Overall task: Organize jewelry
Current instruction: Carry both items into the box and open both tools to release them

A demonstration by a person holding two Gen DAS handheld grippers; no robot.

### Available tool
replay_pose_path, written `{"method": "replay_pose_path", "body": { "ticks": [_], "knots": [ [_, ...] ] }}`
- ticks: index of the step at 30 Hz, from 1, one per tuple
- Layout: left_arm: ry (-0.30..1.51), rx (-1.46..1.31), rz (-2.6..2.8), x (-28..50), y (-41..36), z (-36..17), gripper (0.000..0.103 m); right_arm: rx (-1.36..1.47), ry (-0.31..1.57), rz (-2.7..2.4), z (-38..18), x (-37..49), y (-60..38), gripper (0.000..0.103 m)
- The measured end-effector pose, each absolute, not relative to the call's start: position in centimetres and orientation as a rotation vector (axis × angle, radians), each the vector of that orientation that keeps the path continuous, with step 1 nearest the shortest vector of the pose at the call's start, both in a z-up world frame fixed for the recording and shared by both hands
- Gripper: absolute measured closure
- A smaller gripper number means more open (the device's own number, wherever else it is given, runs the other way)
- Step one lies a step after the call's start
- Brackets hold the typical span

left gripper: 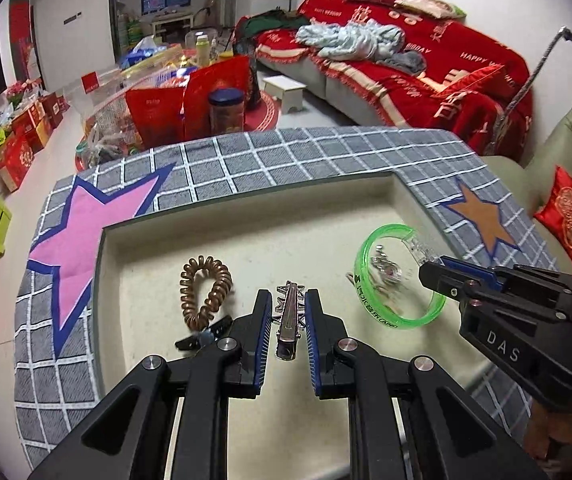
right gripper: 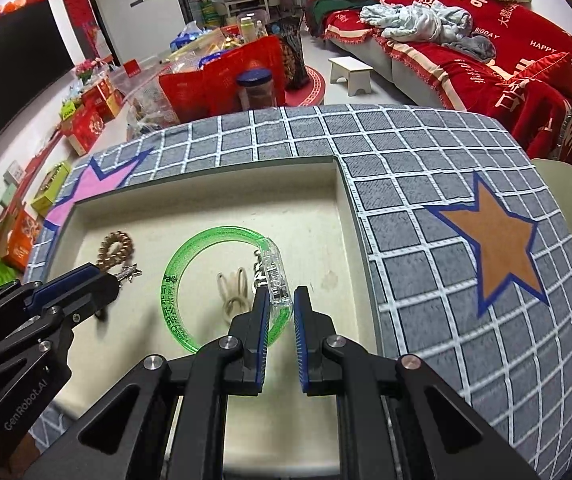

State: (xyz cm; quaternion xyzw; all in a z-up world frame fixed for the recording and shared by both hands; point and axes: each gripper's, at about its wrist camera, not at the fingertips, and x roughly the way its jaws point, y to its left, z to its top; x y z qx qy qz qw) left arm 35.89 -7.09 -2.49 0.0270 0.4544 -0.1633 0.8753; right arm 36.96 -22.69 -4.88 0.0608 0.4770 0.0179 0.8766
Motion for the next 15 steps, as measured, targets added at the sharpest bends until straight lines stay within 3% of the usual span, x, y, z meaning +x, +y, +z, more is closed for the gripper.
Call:
{"method": "replay_pose_path", "body": {
  "ticks": [15],
  "knots": [
    [0.993, 0.143, -0.310, 36.8, -8.5, -5.3, 0.068, 0.122, 1.030, 0.025, -6.4, 38.5, -22.8, 0.089]
  ]
}}
